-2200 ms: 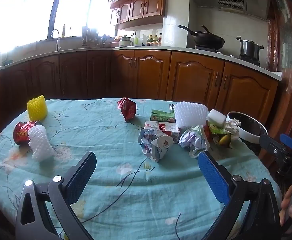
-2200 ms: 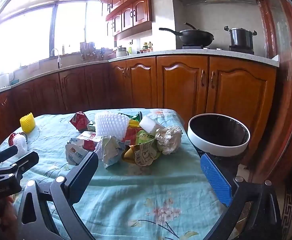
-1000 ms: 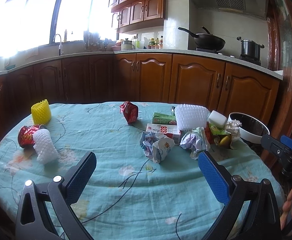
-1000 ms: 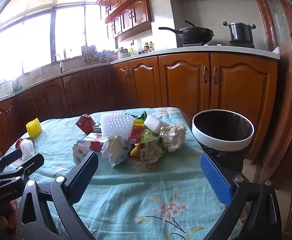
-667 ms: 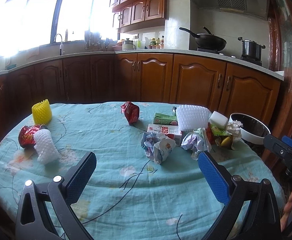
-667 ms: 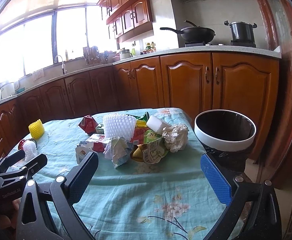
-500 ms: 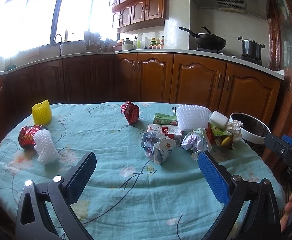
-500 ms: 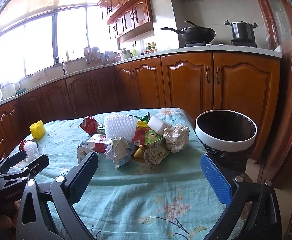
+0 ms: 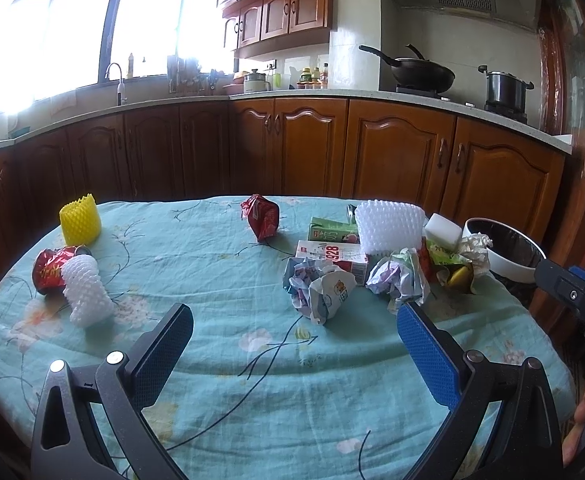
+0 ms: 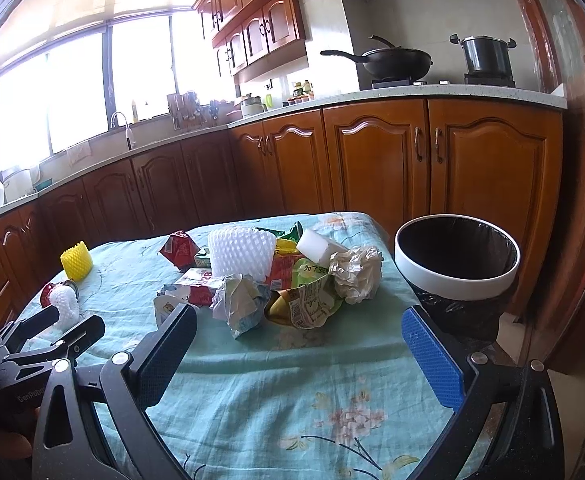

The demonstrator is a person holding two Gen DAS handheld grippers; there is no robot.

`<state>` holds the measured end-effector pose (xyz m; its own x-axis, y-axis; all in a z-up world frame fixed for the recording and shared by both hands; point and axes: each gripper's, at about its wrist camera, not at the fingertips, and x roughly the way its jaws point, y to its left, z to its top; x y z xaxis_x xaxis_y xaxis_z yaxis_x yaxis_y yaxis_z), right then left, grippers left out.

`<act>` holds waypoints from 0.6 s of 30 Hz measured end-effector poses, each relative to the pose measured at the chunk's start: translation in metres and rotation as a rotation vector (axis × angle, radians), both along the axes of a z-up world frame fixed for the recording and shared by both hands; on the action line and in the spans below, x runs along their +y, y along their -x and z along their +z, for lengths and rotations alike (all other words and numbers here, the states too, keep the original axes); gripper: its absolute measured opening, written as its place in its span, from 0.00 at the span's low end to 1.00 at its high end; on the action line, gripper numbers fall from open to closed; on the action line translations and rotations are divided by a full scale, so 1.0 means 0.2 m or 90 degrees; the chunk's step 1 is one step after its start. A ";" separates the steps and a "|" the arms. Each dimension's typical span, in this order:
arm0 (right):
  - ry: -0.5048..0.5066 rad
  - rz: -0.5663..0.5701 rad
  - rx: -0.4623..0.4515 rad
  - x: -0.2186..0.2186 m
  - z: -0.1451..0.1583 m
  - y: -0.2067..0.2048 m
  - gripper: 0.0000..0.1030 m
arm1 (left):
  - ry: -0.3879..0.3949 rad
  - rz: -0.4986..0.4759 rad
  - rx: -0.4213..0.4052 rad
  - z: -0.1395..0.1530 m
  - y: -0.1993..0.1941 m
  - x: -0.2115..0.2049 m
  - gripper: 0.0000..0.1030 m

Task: Collect trash

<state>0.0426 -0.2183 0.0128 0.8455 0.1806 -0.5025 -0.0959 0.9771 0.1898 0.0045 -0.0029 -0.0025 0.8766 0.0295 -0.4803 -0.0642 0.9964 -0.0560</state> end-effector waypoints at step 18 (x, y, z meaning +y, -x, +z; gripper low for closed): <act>-0.024 -0.011 0.041 -0.08 -0.08 -0.12 0.99 | 0.000 -0.013 0.051 -0.03 -0.20 -0.03 0.99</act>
